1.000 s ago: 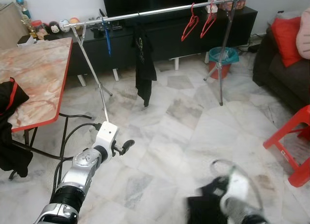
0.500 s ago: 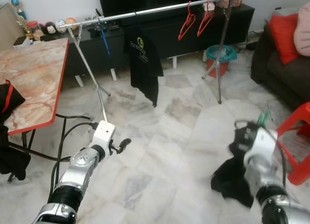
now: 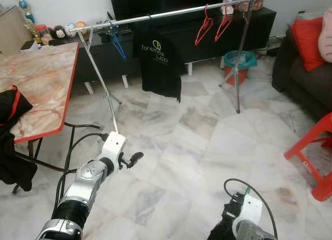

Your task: Hang hanger

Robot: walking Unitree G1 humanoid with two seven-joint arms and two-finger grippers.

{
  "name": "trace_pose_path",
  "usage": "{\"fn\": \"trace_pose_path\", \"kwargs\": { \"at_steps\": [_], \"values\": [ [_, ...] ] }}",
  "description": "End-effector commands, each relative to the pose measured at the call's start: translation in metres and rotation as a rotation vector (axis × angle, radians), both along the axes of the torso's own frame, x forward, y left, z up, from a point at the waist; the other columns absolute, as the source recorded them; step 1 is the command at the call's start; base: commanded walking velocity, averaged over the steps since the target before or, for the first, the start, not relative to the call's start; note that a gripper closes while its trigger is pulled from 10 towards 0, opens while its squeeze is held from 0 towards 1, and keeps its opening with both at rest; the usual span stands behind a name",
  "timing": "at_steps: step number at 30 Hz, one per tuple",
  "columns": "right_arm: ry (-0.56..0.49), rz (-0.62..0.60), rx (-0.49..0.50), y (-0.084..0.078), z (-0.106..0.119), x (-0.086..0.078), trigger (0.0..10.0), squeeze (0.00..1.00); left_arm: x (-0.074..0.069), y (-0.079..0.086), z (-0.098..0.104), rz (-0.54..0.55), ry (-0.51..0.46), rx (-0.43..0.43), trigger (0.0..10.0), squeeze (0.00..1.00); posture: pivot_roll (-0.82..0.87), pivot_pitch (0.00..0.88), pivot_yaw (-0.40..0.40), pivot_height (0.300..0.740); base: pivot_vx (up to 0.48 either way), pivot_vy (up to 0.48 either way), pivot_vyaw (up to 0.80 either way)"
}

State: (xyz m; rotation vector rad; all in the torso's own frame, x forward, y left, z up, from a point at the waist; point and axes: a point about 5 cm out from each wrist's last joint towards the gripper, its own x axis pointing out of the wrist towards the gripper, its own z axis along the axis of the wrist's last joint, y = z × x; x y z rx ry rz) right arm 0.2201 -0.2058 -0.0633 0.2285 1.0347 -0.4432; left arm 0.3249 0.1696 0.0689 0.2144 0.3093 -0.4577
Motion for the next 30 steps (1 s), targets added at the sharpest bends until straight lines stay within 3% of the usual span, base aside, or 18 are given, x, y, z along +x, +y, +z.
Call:
{"fn": "trace_pose_path", "kwargs": {
  "at_steps": [1,2,4,6,10,11,16,18,20,24,30],
  "values": [
    [-0.155,0.007,-0.064,-0.011,0.025,0.034,10.0,0.00,-0.001,0.003,0.000,-0.012,0.008,0.031,10.0,0.00,-0.19,0.000,0.098,0.740,0.000,0.000,0.00],
    [-0.155,0.007,-0.064,-0.011,0.025,0.034,10.0,0.00,-0.001,0.003,0.000,-0.012,0.008,0.031,10.0,0.00,-0.19,0.000,0.098,0.740,0.000,0.000,0.00],
    [-0.254,0.068,-0.179,-0.022,0.045,0.054,10.0,0.00,-0.001,0.003,0.000,-0.012,0.009,0.032,10.0,0.00,-0.18,0.000,0.095,0.740,0.000,0.000,0.00],
    [-0.379,0.049,-0.241,-0.033,0.069,0.073,10.0,0.00,-0.001,0.003,0.000,-0.011,0.009,0.034,10.0,0.00,-0.18,0.000,0.095,0.740,0.000,0.000,0.00],
    [-0.460,-0.010,-0.273,-0.045,0.086,0.084,10.0,0.00,-0.001,0.003,0.000,-0.009,0.007,0.039,10.0,0.00,-0.19,0.000,0.095,0.740,0.000,0.000,0.00],
    [-0.418,-0.089,-0.246,-0.051,0.082,0.079,10.0,0.00,-0.001,0.003,-0.001,-0.011,0.008,0.039,10.0,0.00,-0.19,0.000,0.093,0.740,0.000,0.000,0.00],
    [-0.290,-0.074,-0.139,-0.039,0.058,0.063,10.0,0.00,-0.002,0.001,-0.001,-0.019,0.012,0.037,10.0,0.00,-0.19,0.000,0.091,0.740,0.000,0.000,0.00],
    [-0.105,-0.006,-0.053,-0.016,0.024,0.031,10.0,0.00,-0.003,0.000,-0.002,-0.025,0.016,0.035,10.0,0.00,-0.18,0.000,0.091,0.740,0.000,0.000,0.00],
    [-0.058,-0.022,0.002,-0.007,0.013,0.018,10.0,0.00,-0.003,0.002,-0.002,-0.027,0.019,0.040,10.0,0.00,-0.18,0.000,0.092,0.740,0.000,0.000,0.00],
    [-0.055,0.010,0.010,-0.001,0.010,0.015,10.0,0.00,-0.004,0.003,-0.002,-0.030,0.022,0.043,10.0,0.00,-0.18,0.000,0.095,0.740,0.000,0.000,0.00],
    [-0.090,0.040,-0.004,0.001,0.017,0.026,10.0,0.00,-0.004,0.001,-0.003,-0.038,0.027,0.047,10.0,0.00,-0.18,0.000,0.097,0.740,0.000,0.000,0.00]
  ]
}}
